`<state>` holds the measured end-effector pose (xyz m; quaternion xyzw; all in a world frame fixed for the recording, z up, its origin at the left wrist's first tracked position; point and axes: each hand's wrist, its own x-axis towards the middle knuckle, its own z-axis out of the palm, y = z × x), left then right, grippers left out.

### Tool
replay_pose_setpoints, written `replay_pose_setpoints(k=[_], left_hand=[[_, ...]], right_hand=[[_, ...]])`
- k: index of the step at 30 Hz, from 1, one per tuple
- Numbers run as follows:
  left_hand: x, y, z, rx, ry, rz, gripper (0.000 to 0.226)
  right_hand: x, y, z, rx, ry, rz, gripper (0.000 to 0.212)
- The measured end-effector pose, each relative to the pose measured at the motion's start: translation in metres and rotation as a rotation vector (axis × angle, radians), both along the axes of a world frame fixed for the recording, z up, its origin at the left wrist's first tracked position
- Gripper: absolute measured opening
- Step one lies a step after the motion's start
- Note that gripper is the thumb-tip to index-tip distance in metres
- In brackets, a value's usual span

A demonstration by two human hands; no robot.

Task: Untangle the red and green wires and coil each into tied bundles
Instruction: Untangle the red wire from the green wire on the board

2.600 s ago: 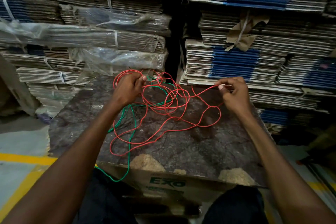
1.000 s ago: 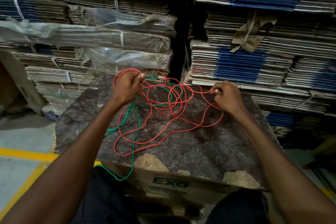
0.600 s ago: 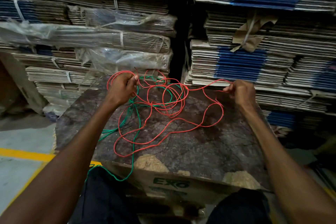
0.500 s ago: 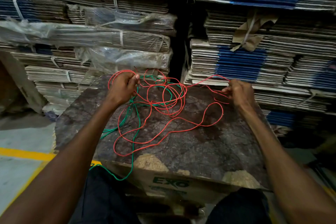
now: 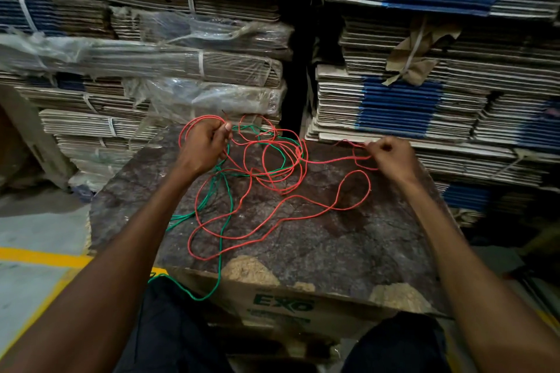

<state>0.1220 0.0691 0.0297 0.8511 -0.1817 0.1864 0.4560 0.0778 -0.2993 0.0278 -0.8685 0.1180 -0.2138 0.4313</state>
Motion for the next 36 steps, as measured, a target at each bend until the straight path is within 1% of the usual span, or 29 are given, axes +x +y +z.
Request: replay_pose_setpoints(k=[1,3,4,7,9,11,14,16,19,21,24,27,29,31,34,36], left_hand=[[0.000,-0.002,0.001,0.003,-0.010,-0.004,0.031],[-0.001,-0.006,0.002,0.001,-0.034,-0.016,0.031],[-0.002,-0.008,0.002,-0.002,-0.041,-0.022,0.030],[-0.002,-0.014,0.001,-0.006,-0.048,-0.032,0.030],[-0.003,-0.016,0.002,-0.004,-0.042,-0.046,0.029],[-0.002,-0.017,0.002,-0.013,-0.040,-0.064,0.030],[-0.002,-0.016,0.002,-0.022,-0.028,-0.067,0.030],[-0.003,-0.015,0.002,-0.013,-0.028,-0.064,0.030],[-0.005,-0.014,0.004,-0.013,-0.050,-0.061,0.030],[-0.006,-0.012,0.005,-0.016,-0.064,-0.044,0.029],[-0.006,-0.009,0.006,-0.011,-0.069,-0.025,0.029],[-0.005,-0.009,0.006,-0.013,-0.066,-0.029,0.029],[-0.005,-0.011,0.007,-0.013,-0.057,-0.035,0.029],[-0.005,-0.013,0.007,-0.016,-0.053,-0.044,0.029],[-0.007,-0.020,0.009,0.001,-0.076,-0.054,0.030],[-0.008,-0.023,0.011,0.009,-0.090,-0.057,0.033]], right_hand=[[-0.002,0.004,0.000,-0.181,0.068,0.022,0.026],[-0.009,0.016,0.004,-0.419,0.150,0.081,0.012],[-0.011,0.024,0.006,-0.495,0.148,0.114,0.008],[-0.013,0.050,0.009,-0.606,0.058,0.188,0.014],[-0.011,0.070,0.011,-0.622,0.009,0.232,0.015],[-0.008,0.089,0.010,-0.604,0.004,0.292,0.018],[-0.006,0.112,0.001,-0.633,0.090,0.362,0.025],[-0.007,0.120,-0.008,-0.690,0.177,0.355,0.026],[-0.008,0.122,-0.015,-0.692,0.186,0.337,0.024],[-0.007,0.116,-0.013,-0.632,0.163,0.334,0.021],[-0.006,0.093,-0.002,-0.484,0.180,0.375,0.014],[-0.009,0.066,0.013,-0.343,0.164,0.483,0.014],[-0.014,0.046,0.022,-0.296,0.186,0.558,0.016],[-0.016,0.028,0.026,-0.367,0.212,0.541,0.021],[-0.017,0.014,0.025,-0.613,0.299,0.422,0.016],[-0.019,0.021,0.020,-0.717,0.309,0.348,0.024]])
